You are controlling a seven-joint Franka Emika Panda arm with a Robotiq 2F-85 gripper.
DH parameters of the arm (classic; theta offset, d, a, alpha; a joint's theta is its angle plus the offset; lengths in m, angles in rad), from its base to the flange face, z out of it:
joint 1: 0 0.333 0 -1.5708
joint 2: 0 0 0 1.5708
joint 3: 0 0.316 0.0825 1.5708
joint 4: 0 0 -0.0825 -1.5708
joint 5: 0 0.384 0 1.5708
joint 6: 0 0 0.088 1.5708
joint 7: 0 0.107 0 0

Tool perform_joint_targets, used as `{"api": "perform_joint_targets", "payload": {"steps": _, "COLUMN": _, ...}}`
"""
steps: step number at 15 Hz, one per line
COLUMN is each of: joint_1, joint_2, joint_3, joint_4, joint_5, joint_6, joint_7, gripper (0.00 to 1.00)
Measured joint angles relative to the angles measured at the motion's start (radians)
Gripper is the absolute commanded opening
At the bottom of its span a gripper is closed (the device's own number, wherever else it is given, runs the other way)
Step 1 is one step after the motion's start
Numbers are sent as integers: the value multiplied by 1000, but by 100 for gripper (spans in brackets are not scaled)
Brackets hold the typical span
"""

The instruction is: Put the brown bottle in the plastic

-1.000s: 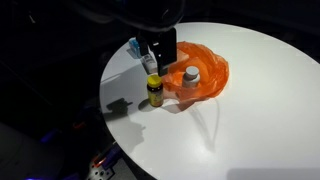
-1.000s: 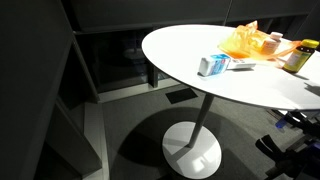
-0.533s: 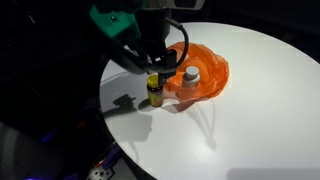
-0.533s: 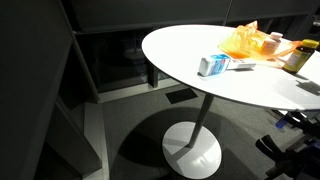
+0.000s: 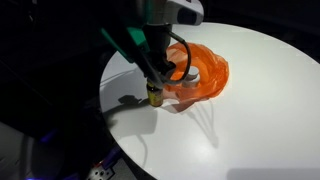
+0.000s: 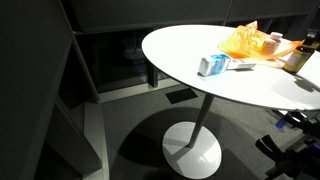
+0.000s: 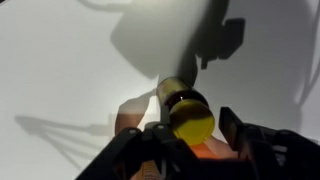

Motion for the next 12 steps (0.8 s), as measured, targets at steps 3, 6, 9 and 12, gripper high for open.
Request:
{"api": "perform_joint_targets", "payload": {"steps": 3, "joint_1": 1, "joint_2": 3, "joint_3": 0, "joint_4": 1, "joint_5": 0, "joint_6": 0, "joint_7": 0, "gripper": 20}}
{"api": "perform_joint_targets", "payload": {"steps": 6, "joint_1": 5, "joint_2": -14, "joint_3": 6, "joint_4": 3, "joint_5": 0, "joint_6": -16, "joint_7": 1, "gripper": 20}}
{"api": "perform_joint_targets", "payload": {"steps": 9, "joint_1": 13, "joint_2": -60, "joint_3": 12, "joint_4": 20, "joint_5": 0, "joint_6": -69, "joint_7": 7, "gripper": 20}}
{"api": "perform_joint_targets", "payload": {"steps": 12, "joint_1": 21, "joint_2": -105, "joint_3": 16, "joint_4": 60, "joint_5": 0, "joint_6": -111, "joint_7": 10, "gripper": 20}}
